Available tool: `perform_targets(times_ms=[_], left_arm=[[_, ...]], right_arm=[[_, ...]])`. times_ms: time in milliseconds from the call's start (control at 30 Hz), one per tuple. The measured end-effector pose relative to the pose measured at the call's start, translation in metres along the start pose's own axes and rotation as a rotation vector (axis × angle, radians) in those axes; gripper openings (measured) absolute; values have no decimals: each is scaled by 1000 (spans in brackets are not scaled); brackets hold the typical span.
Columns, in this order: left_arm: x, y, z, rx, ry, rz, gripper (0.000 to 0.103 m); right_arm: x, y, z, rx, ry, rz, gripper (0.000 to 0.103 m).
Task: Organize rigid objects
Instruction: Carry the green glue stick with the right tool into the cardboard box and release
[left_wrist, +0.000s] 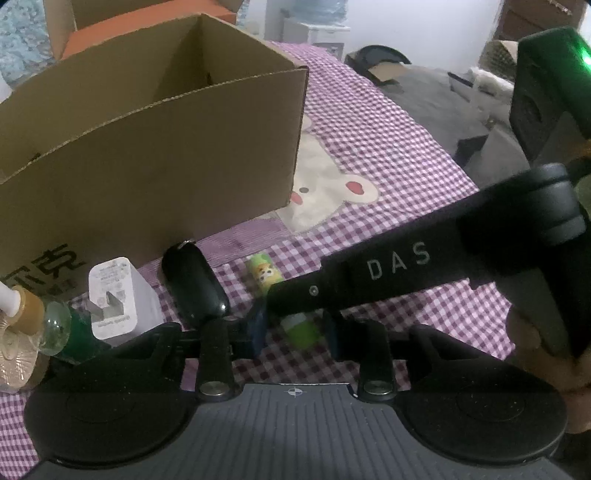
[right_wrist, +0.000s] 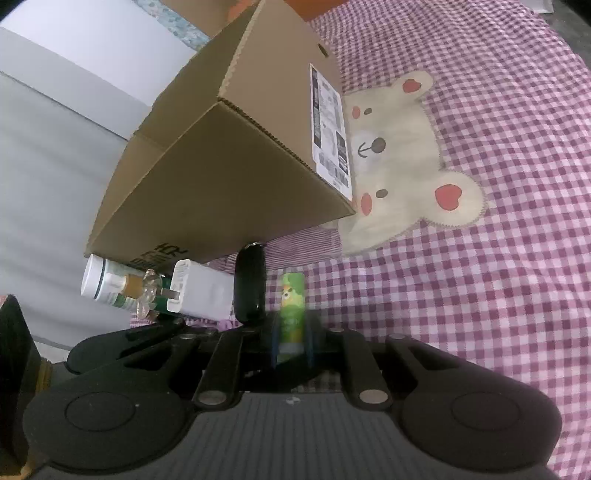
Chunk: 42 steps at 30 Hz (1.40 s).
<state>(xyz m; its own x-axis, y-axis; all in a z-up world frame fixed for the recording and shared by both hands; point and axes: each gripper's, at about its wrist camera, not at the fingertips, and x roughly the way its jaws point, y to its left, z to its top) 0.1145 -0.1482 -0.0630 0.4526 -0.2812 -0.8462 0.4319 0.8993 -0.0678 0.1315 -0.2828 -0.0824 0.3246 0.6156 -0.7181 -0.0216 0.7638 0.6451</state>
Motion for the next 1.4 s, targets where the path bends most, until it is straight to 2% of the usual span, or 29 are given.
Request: perform_targets(times_ms=[67, 300, 533, 767, 900, 1133, 1400], left_arm=[[-1, -1, -1, 3, -1, 7, 27], [-18, -4, -3, 16, -35, -5, 25], [-67, -10, 2, 38, -151, 4, 25], [-126, -1, 16, 36, -294, 53, 25], [-153, 16, 30, 23, -343, 97, 25], [-156, 75, 59, -90, -278, 134, 25], [-111, 146, 78, -201, -111, 146, 25]], right_arm=[[2, 0, -4, 3, -11, 4, 15], [-14, 9, -22, 15, -67, 16, 15], [-59, 47, -36, -68, -176, 31, 15], [-99, 99, -13, -192, -286, 82, 15], [-104, 131, 10, -271, -306, 123, 15], [-57, 171, 65, -312, -189, 168, 15], [36, 182, 126, -262, 20, 139, 15]])
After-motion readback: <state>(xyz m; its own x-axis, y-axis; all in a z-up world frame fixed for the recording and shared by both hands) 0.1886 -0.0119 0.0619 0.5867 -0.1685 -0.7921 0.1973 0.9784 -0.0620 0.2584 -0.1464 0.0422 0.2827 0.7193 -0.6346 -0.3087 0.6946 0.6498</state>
